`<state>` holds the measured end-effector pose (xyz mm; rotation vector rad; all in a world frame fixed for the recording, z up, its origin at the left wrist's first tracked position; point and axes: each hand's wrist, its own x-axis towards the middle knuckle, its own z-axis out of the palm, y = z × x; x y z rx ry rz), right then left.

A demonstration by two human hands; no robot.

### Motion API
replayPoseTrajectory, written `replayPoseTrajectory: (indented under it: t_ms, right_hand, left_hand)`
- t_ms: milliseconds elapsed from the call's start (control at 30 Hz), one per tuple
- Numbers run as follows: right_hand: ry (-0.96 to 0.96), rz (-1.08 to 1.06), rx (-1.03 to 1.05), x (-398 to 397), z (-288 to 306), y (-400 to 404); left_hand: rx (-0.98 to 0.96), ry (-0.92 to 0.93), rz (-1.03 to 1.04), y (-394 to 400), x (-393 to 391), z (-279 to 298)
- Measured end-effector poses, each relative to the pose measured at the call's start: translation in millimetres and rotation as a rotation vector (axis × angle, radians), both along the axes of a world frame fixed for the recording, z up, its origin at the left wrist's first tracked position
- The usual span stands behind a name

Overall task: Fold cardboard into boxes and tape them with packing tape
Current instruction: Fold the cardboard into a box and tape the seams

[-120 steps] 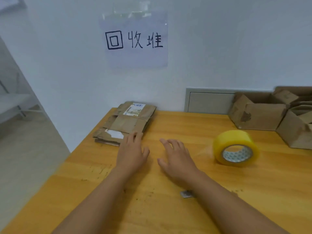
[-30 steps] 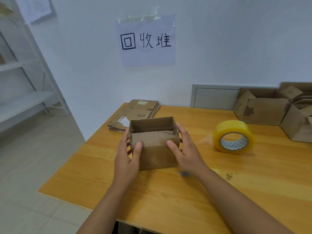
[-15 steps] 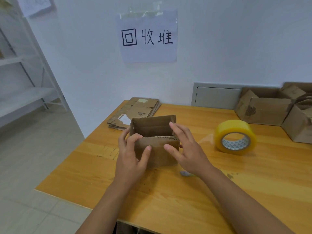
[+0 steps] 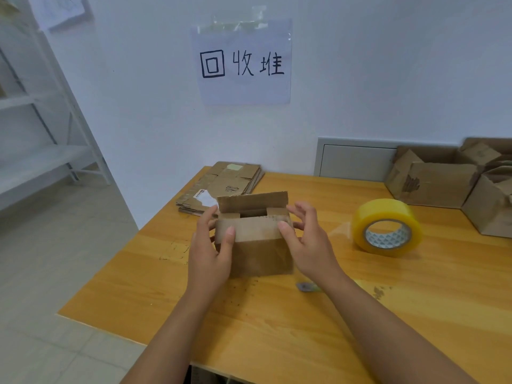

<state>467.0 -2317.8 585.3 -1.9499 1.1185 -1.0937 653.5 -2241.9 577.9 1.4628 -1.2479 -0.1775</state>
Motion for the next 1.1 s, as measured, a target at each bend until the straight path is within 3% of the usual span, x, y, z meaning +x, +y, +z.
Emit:
replayPoseTrajectory:
  t_ms: [167, 300, 400, 700, 1100]
  right_hand:
    - [0.124, 0.040, 0.090, -2, 15, -18]
    - [0.266, 0.128, 0.001, -2, 26, -30]
    - [0.264, 0.149, -0.066, -5, 21, -27]
    - [0.172, 0.149, -0.057, -11, -4, -15]
    - [0.318, 0.126, -0.148, -9, -5, -11]
  left_hand:
    - [0.128, 0.011, -0.046, -13, 16, 11]
    - [0.215, -0.097, -0.104, -19, 24, 21]
    - [0.198, -0.177, -0.070, -18, 23, 21]
    - [0.125, -0.139, 0.058, -11, 6, 0]
    - [0.194, -0.335, 0.080, -11, 1, -4]
